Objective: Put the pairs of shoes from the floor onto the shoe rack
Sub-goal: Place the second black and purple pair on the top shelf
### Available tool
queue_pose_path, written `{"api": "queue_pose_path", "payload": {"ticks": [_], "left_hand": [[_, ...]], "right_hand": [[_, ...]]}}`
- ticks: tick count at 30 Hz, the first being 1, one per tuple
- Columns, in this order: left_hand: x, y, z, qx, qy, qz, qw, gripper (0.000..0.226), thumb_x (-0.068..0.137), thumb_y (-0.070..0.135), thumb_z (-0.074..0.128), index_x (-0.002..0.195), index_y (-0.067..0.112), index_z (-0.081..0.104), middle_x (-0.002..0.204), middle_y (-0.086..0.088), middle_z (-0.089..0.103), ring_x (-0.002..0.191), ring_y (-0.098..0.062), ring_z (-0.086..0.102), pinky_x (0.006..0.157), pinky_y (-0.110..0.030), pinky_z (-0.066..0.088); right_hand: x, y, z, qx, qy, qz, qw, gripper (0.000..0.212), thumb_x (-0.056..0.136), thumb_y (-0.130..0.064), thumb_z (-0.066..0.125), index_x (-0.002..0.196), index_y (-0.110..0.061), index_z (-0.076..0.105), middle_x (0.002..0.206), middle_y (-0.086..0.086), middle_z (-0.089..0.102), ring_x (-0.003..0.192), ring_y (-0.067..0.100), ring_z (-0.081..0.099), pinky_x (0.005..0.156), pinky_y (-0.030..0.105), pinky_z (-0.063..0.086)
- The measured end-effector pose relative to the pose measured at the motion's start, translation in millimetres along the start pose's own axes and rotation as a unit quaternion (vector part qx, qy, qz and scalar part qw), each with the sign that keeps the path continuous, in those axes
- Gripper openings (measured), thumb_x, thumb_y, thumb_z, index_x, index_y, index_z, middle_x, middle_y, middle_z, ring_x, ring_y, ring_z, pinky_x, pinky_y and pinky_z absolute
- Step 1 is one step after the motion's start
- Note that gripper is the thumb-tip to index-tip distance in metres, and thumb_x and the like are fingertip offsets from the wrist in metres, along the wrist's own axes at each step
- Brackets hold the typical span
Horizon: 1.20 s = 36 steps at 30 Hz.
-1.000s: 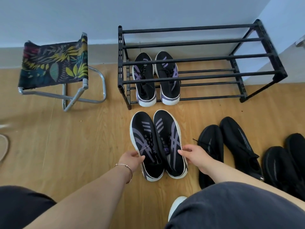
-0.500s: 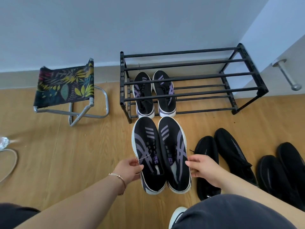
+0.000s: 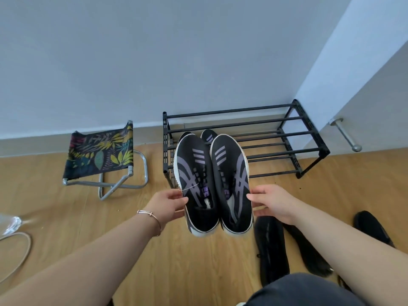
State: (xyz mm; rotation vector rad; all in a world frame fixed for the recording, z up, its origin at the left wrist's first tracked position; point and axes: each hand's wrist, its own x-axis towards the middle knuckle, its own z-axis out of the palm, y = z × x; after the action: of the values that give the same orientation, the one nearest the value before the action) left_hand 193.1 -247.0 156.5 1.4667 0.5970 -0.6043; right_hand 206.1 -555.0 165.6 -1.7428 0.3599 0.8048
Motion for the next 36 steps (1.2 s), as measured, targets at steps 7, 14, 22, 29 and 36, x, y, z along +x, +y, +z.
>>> {"api": "queue_pose_path", "payload": {"ticks": [7,14,22,29,36], "left_hand": [[38,71,2,0.022,0.034,0.031,0.999,0.02,0.097,0.001,0.058,0.112,0.005,0.071,0.099,-0.017,0.077,0.075,-0.02,0.071,0.063,-0.026,0.059],[84,78,-8,0.032,0.077,0.031,0.996,0.028,0.094,0.0,0.062,0.121,0.0,0.069,0.109,-0.018,0.075,0.082,-0.024,0.074,0.057,-0.026,0.061],[85,57,-4,0.079,0.13,0.095,0.984,0.045,0.095,0.017,0.065,0.14,0.015,0.057,0.109,-0.006,0.071,0.092,-0.021,0.071,0.073,-0.03,0.06],[56,10,9,0.031,0.095,0.101,0.99,0.054,0.092,0.028,0.069,0.143,0.028,0.051,0.109,-0.006,0.07,0.098,-0.02,0.071,0.087,-0.039,0.062],[53,2,22,-0.016,0.104,0.107,0.989,0.065,0.087,0.019,0.075,0.145,0.033,0.047,0.1,-0.007,0.075,0.095,-0.02,0.074,0.088,-0.036,0.06]], "right_hand": [[47,-64,-2,0.007,0.098,-0.015,0.995,0.019,0.097,-0.015,0.065,0.112,-0.006,0.073,0.109,0.015,0.075,0.098,0.03,0.07,0.082,0.043,0.061],[95,-72,13,-0.011,0.158,-0.021,0.987,0.022,0.1,-0.018,0.06,0.111,-0.005,0.074,0.107,0.012,0.074,0.095,0.029,0.07,0.084,0.046,0.062],[98,-49,16,0.051,0.193,-0.089,0.976,0.032,0.098,-0.024,0.063,0.128,-0.016,0.068,0.117,0.007,0.073,0.103,0.027,0.07,0.09,0.048,0.06],[63,-6,26,0.1,0.06,-0.096,0.988,0.056,0.09,-0.025,0.074,0.139,-0.034,0.049,0.124,0.001,0.068,0.112,0.022,0.069,0.095,0.046,0.059],[67,-3,37,0.025,0.121,-0.125,0.984,0.078,0.078,-0.016,0.084,0.144,-0.035,0.048,0.124,-0.006,0.066,0.11,0.016,0.066,0.091,0.043,0.061]]}}
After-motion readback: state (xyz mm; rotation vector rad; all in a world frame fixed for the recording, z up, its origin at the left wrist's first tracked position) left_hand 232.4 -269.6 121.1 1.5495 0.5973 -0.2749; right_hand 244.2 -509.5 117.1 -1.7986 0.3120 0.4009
